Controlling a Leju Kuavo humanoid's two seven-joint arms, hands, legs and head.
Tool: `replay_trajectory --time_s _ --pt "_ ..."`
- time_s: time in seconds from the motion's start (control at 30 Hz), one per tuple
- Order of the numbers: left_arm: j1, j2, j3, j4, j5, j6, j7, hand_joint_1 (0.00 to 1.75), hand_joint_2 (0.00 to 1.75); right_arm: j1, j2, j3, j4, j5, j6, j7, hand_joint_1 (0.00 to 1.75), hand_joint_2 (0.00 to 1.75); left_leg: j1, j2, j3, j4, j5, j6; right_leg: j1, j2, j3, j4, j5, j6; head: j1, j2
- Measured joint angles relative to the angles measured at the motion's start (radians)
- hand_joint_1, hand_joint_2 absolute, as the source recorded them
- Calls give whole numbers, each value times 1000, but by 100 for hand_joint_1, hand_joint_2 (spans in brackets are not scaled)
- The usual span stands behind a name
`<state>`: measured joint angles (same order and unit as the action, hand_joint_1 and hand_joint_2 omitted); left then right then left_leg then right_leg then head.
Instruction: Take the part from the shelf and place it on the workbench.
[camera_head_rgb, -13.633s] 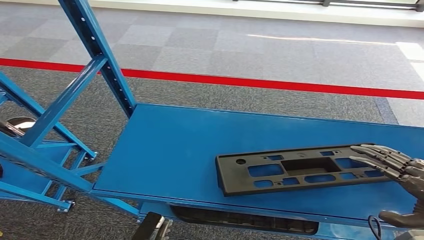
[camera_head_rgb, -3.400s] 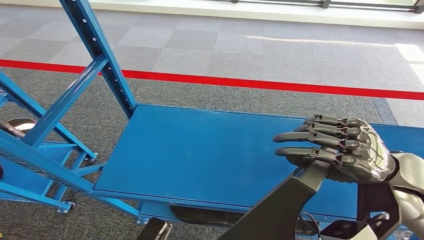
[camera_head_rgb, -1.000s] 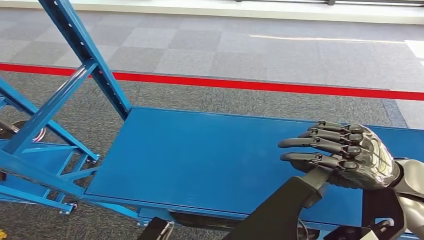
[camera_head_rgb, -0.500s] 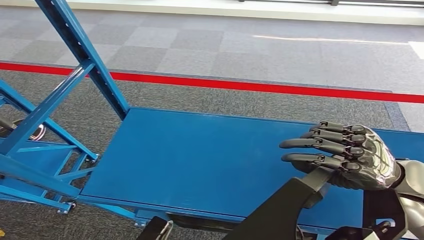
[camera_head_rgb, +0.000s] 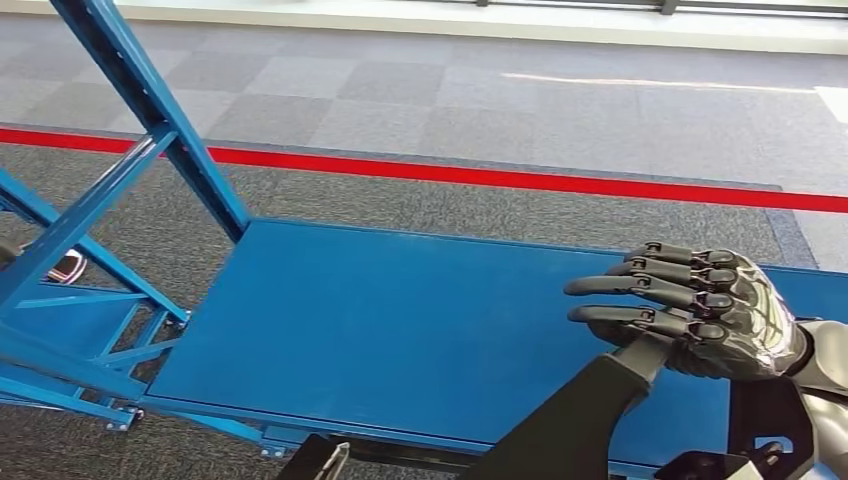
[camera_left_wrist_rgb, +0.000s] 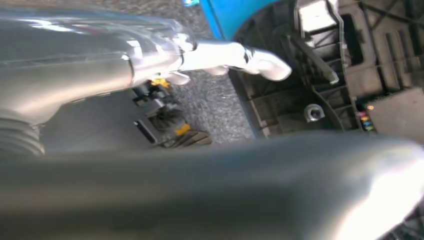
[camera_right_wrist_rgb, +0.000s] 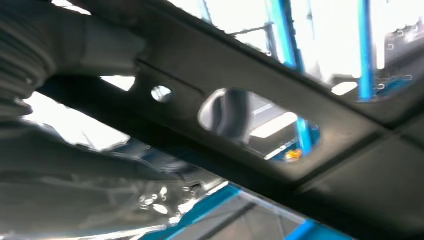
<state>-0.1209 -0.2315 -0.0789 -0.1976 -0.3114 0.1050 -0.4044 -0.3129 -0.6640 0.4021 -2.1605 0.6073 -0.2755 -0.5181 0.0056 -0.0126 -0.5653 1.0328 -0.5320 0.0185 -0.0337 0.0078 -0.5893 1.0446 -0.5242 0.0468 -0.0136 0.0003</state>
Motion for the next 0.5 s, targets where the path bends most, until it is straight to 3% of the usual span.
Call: replay_trajectory --time_s 0.1,0.13,0.2,0.27,0.3,0.33,0.4,0.43,0.47,0.5 --pt "0 0 0 0 0 0 -2 0 0 -3 0 0 0 0 0 0 175 175 3 2 -8 23 -21 -9 0 -4 1 2 -2 -27 0 0" --pt "0 0 1 0 -1 0 -3 0 0 -5 0 0 0 -1 0 0 175 175 3 3 -25 63 -45 -13 1 -6 1 1 -2 -33 0 0" --pt "0 0 1 0 -2 0 -4 0 0 -6 0 0 0 -1 0 0 175 175 2 4 -89 196 -108 -14 5 -10 1 2 -3 -42 0 0" --pt "0 0 1 0 -2 -1 -4 0 0 -6 1 0 0 -1 0 0 175 175 0 4 -138 290 -131 -8 14 -13 2 2 -5 -47 0 0" --pt "0 0 1 0 -2 -1 -4 0 0 -6 1 0 0 -1 1 0 175 175 -4 4 -137 282 -113 0 19 -13 4 2 -6 -49 0 0" --pt "0 0 2 0 -2 -2 -5 0 0 -6 1 0 0 -1 1 0 175 175 -9 4 -116 234 -80 12 24 -13 7 2 -7 -51 0 0" --pt "0 1 3 0 0 -4 -11 0 0 -7 1 0 0 -1 2 0 175 175 -25 5 -56 98 -14 46 33 -13 11 1 -9 -53 0 0" --pt "0 1 4 0 3 -6 -16 0 0 -7 1 0 0 -1 2 -1 175 175 -32 5 -34 48 5 59 35 -13 11 1 -9 -53 1 0" --pt "0 1 5 0 6 -8 -19 0 0 -6 2 0 1 -1 2 -1 175 175 -36 6 -22 20 10 59 35 -13 9 1 -11 -53 1 0" --pt "0 1 7 0 10 -11 -21 0 0 -6 2 1 1 -2 2 -1 175 175 -36 6 -20 13 8 46 35 -13 7 2 -11 -53 1 0"
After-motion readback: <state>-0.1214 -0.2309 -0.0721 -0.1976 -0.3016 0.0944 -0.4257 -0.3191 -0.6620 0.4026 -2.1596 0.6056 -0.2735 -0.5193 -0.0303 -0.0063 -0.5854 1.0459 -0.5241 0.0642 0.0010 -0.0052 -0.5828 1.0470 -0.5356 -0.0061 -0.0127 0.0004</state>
